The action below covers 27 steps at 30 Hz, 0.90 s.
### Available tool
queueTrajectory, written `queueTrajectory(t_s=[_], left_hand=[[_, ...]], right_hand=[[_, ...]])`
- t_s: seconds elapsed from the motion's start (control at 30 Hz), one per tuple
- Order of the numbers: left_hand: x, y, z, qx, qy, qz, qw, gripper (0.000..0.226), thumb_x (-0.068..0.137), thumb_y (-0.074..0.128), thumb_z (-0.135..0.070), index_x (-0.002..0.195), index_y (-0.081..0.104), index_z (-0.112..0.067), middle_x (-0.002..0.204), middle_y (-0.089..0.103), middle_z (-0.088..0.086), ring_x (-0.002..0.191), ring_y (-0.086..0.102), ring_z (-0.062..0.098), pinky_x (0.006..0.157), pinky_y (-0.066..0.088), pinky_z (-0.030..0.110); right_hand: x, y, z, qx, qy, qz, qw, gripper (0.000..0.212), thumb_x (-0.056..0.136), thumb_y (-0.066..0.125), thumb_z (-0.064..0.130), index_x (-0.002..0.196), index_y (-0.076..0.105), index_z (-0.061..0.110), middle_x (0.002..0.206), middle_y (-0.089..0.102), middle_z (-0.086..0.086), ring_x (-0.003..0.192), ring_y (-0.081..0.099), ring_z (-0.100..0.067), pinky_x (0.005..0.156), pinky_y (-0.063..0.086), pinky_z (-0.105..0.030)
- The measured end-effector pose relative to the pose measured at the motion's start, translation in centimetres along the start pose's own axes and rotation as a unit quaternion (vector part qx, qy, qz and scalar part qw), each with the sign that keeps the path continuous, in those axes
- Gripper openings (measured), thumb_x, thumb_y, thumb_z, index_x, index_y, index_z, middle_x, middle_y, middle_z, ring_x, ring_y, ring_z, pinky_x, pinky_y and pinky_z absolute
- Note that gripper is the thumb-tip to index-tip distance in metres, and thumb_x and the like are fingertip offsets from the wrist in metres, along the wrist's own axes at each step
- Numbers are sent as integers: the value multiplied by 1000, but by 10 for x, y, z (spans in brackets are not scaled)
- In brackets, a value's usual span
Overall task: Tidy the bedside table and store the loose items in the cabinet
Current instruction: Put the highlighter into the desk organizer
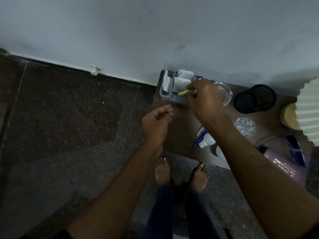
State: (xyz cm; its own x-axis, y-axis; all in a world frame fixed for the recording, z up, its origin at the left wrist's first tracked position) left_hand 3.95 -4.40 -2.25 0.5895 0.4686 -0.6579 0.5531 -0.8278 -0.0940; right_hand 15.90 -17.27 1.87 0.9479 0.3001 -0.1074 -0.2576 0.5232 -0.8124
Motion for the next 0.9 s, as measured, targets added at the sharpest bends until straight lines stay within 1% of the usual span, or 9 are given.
queueTrajectory(t_s=[0.1,0.2,0.3,0.37,0.5,0.63,0.8,0.9], left_hand=[[0,-5,4,7,-6,1,1000,29,89,68,3,117,72,-5,112,75,9,109,70,22,99,56,40],[2,-8,6,3,-11,7,1000,28,89,67,4,115,72,-4,112,75,12,108,70,25,91,57,34],[4,-10,6,8,-8,11,1000,27,90,65,5,116,72,-3,114,74,14,105,70,22,87,57,32],[5,-11,6,12,-5,12,1000,28,90,65,5,116,72,-2,113,75,14,102,70,20,86,57,31],[8,-12,8,29,1,18,999,26,91,65,2,115,73,-6,111,76,10,107,71,21,88,58,33],[12,-11,8,42,8,23,999,26,92,65,0,114,74,-9,110,76,6,105,71,19,87,59,31],[17,-10,9,47,17,27,998,26,91,65,0,113,74,-12,109,76,4,102,71,15,84,58,29],[20,-9,12,47,16,32,998,26,91,66,-1,112,75,-13,107,77,2,100,71,14,85,59,29]], right_hand=[[3,12,-1,-50,5,39,998,23,93,62,11,113,69,4,114,69,-17,103,66,-34,89,53,-47],[4,24,0,-85,7,68,994,22,95,59,11,113,69,4,114,69,-18,102,67,-35,88,55,-46],[6,32,-2,-108,15,84,991,22,95,57,9,113,69,4,112,69,-18,101,67,-36,87,56,-47],[7,35,-2,-117,19,88,989,22,96,58,10,113,69,4,113,69,-18,101,67,-36,87,56,-48],[6,40,-1,-121,20,100,987,22,98,57,15,113,69,4,114,69,-17,102,68,-36,86,56,-48],[5,41,-1,-118,13,99,988,22,98,55,16,110,69,3,115,66,-16,100,67,-36,85,55,-49],[1,41,-6,-101,19,89,991,22,97,54,13,109,68,1,124,58,-14,99,64,-37,83,54,-49],[-5,33,-13,-64,19,37,997,22,94,55,11,106,69,0,120,61,-13,98,63,-33,83,52,-49]])
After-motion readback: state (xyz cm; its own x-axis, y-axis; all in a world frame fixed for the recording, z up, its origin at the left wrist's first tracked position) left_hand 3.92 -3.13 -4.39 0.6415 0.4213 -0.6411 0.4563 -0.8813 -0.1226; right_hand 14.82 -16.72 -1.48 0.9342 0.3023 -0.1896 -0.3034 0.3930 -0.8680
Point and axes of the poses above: each hand's wrist, its own x-axis towards the middle knuckle, its own y-axis out of the palm, z = x × y, the point moved 5 cm from there along x, towards the middle knuckle
